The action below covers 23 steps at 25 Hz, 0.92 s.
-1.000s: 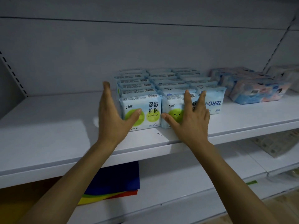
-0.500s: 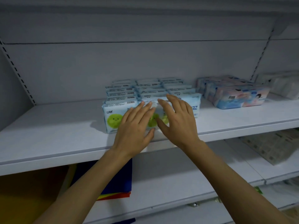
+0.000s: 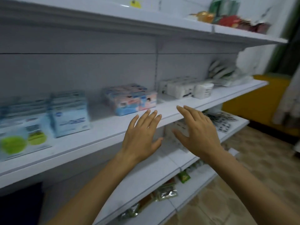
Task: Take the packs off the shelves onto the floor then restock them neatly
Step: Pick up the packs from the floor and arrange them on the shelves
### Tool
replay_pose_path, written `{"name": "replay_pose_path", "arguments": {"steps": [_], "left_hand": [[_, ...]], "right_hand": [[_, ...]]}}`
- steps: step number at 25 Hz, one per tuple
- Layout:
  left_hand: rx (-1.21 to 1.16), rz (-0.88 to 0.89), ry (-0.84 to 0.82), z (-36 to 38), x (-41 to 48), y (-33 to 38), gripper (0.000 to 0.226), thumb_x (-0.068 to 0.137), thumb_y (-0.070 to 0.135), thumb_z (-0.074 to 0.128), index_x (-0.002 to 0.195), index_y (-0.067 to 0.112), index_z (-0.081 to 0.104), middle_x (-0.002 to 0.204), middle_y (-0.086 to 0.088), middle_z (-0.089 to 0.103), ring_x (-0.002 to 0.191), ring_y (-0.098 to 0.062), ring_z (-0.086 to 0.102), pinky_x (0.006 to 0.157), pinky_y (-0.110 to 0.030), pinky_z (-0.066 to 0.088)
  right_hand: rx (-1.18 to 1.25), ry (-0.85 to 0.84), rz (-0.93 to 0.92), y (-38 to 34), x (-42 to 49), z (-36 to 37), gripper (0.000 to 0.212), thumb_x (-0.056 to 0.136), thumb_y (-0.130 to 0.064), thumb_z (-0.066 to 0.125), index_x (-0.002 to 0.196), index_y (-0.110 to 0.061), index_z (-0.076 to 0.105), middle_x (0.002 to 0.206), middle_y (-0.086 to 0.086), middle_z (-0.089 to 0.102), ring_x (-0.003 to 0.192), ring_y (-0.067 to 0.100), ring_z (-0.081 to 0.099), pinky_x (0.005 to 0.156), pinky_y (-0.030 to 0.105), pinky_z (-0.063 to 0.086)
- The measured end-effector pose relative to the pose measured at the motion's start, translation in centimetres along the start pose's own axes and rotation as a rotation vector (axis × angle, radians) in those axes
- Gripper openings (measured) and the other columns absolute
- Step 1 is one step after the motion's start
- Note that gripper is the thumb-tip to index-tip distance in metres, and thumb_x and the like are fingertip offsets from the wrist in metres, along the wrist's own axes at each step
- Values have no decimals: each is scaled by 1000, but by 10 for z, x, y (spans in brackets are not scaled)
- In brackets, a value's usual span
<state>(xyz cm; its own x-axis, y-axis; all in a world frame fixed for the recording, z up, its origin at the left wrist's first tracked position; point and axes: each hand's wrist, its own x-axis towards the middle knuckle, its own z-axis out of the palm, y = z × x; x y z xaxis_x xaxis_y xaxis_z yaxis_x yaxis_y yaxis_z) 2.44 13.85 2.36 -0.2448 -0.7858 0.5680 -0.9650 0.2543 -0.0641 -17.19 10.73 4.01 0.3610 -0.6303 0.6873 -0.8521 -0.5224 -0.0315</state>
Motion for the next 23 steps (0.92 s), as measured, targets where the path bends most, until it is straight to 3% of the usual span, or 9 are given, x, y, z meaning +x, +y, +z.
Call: {"name": "replay_pose_path", "arguments": {"steps": [7,11,16,23], "left_hand": [[-130,122,3,63,111,100,68,82,52,42,139,16,47,144,-5,49,135,-24,43,108,-44,34],[-220,143,-37,127,175,121,67,89,49,53,147,22,34,156,1,29,146,-19,22,115,-38,23],[-298,44,-59,211,291,127,68,92,51,49,150,26,23,160,3,14,146,-16,12,115,-33,18],[-392,-137,-134,296,388,135,87,88,52,55,153,23,5,161,0,-13,148,-20,-2,114,-47,27]], "right_hand": [[-58,-64,153,148,-12,-20,59,87,-47,60,137,-17,48,137,4,52,127,23,46,101,41,43],[-29,-191,198,209,0,17,57,90,-50,55,139,-24,43,137,-3,48,127,17,43,100,33,39],[-39,-249,210,301,66,67,54,90,-52,53,138,-27,43,133,-8,51,121,14,46,97,31,41],[166,-213,354,392,105,146,56,91,-50,54,140,-24,41,138,-7,47,125,12,45,98,28,39]]}}
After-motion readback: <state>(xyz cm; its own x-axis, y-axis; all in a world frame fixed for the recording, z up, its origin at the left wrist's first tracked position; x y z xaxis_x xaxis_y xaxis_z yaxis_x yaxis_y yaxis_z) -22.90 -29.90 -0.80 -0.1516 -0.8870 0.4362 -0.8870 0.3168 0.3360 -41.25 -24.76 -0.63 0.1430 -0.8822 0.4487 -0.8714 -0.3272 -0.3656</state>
